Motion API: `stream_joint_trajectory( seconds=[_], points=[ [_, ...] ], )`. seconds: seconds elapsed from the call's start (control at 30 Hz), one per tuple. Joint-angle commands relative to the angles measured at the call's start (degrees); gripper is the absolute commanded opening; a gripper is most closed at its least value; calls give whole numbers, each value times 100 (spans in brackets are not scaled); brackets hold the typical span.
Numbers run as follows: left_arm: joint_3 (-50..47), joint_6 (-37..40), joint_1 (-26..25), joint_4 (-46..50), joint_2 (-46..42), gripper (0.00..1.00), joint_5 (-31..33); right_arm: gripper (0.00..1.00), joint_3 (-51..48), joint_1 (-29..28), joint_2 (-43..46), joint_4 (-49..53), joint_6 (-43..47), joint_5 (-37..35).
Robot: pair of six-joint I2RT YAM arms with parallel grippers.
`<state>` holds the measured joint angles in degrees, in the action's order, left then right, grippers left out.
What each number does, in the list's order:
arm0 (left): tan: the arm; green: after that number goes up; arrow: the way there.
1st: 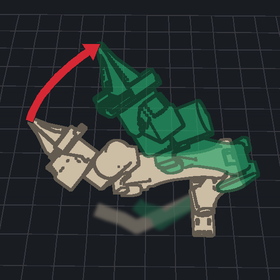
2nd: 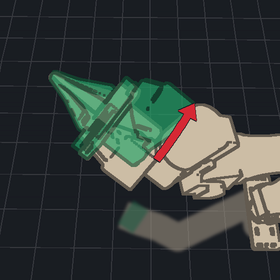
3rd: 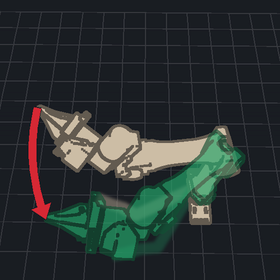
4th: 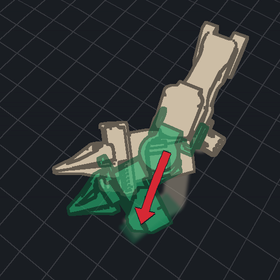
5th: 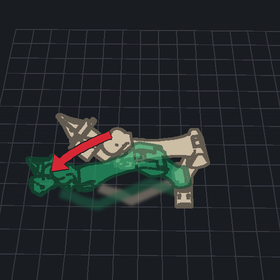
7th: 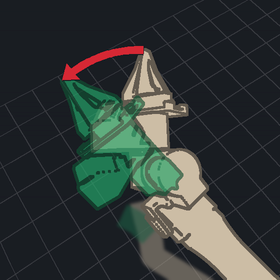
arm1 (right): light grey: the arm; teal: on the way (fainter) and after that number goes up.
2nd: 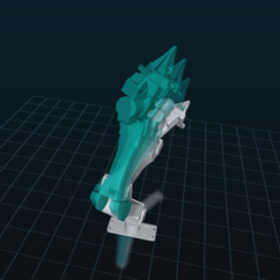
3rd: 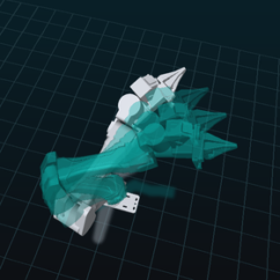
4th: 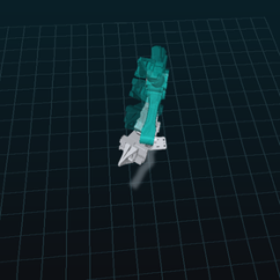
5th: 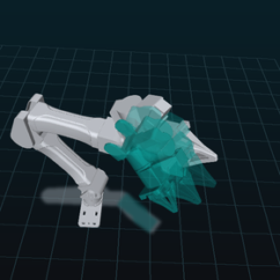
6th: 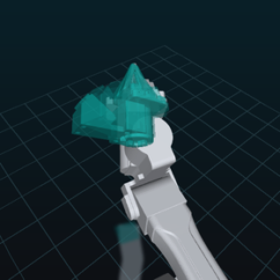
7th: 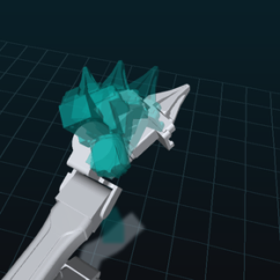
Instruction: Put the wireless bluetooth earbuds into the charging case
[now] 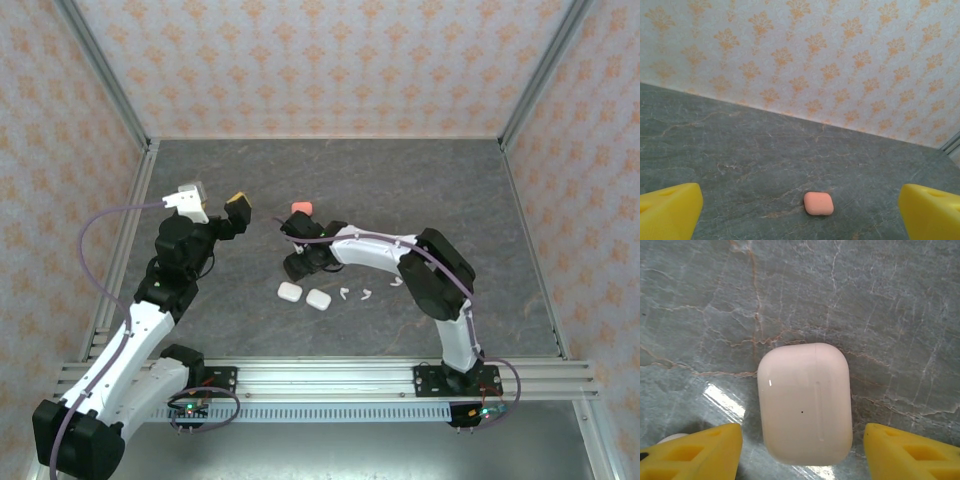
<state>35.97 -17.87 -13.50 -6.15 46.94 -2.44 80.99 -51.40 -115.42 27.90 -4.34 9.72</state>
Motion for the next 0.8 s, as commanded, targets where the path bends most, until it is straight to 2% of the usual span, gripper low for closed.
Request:
stream_joint_trajectory(
  seconds=[0.0, 0.2, 0.43, 0.6, 0.77],
  points=[
    [221, 114, 23, 107, -80, 100, 177, 63, 203, -46, -202, 220, 108, -269],
    [233, 100, 16, 143, -71, 100, 217, 57, 221, -94, -349, 294, 207, -396],
    [318, 108, 21, 227, 7, 100, 217, 44, 154, -113, -379, 262, 289, -520],
    [426, 163, 21, 377, 79, 100, 72, 41, -52, -116, -135, -35, 405, -662],
    [648, 239, 18, 765, 205, 99, -235, 41, -580, -64, 512, -719, 708, -741]
  ],
)
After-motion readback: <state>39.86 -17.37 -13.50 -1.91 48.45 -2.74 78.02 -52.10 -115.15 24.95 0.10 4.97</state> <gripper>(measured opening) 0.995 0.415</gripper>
